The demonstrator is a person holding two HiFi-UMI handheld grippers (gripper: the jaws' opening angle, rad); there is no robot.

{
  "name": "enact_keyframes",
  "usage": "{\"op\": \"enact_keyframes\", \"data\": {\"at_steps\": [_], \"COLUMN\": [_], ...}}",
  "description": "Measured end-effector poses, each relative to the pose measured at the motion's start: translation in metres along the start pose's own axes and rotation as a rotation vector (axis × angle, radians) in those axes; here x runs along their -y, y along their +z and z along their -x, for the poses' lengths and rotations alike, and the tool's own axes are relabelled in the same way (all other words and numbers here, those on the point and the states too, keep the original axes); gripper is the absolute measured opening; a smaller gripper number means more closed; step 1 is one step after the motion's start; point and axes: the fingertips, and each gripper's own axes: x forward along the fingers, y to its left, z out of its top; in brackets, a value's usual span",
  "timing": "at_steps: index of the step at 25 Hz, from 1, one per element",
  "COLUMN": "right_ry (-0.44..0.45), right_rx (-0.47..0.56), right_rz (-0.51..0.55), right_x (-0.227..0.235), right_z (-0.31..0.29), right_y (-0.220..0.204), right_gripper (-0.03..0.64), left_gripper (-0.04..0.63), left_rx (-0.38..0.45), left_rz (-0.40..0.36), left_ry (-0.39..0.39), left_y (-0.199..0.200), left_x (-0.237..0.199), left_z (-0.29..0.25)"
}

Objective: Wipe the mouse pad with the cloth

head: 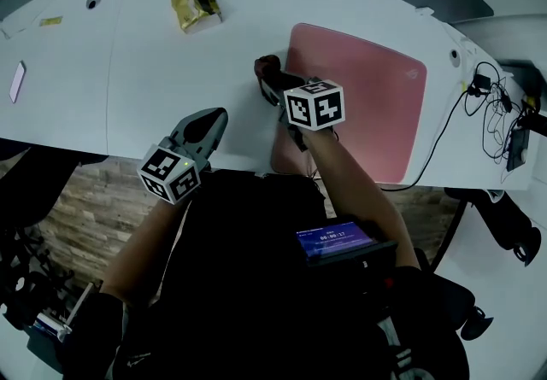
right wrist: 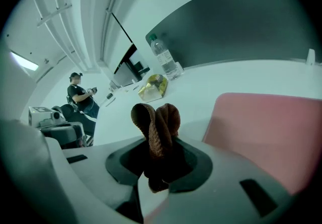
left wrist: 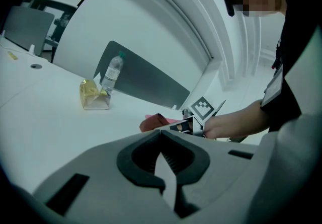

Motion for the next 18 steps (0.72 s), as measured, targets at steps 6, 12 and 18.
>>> {"op": "enact_keyframes", "data": {"at_steps": [6, 12, 18], "right_ry": [-0.074, -0.133, -0.181], "right_rx": [-0.038, -0.036, -0.024], "right_rz": [0.039, 0.051, 0.033], "right_x": [0.036, 0.066, 0.097], "right_z": [0.008, 0.026, 0.055], "right_y": [0.007, 0.005, -0.001], "right_gripper": [0.117, 0.117, 0.117], "left_gripper": [0.009, 0.009, 0.009], "left_rx": [-0.007, -0.015, -0.026], "left_rz": [0.002, -0.008, -0.027], "left_ry": [0.027, 0.021, 0.013], "left_y": [-0.004, -0.005, -0.006], "left_x": [0.01, 0.029, 0.046], "left_z": [-0.006, -0.022, -0.039]}}
